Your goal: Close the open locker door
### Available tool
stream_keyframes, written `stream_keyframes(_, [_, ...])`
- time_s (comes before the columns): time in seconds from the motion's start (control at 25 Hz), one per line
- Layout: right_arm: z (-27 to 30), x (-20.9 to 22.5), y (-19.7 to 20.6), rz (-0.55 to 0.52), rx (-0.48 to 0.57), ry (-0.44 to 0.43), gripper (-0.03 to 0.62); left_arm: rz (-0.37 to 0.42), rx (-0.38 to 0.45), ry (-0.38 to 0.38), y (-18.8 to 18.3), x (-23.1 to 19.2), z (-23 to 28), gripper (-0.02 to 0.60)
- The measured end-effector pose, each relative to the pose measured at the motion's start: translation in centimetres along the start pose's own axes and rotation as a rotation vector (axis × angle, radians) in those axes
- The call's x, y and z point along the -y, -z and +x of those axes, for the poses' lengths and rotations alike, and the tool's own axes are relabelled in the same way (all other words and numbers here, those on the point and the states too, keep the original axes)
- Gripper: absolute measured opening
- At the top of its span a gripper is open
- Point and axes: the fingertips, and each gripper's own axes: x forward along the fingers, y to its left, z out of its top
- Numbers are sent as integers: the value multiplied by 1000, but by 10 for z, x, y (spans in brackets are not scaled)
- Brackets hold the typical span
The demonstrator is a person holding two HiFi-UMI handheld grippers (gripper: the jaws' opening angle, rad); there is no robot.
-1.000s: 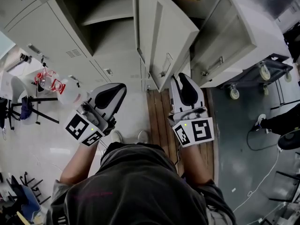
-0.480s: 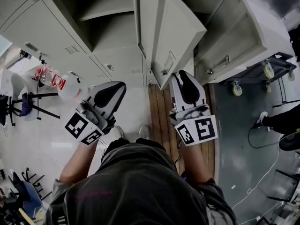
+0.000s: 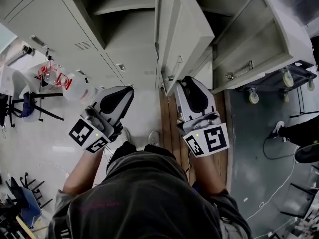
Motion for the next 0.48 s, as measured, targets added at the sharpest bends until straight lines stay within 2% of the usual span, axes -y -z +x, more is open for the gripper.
stream_keyframes(0.24, [18, -34, 4, -18, -12, -28, 98, -12, 9, -5, -3, -15, -24, 14])
stream_keyframes(0.48, [36, -61, 11, -6, -15, -18, 103, -20, 13, -9, -7, -39, -52, 14])
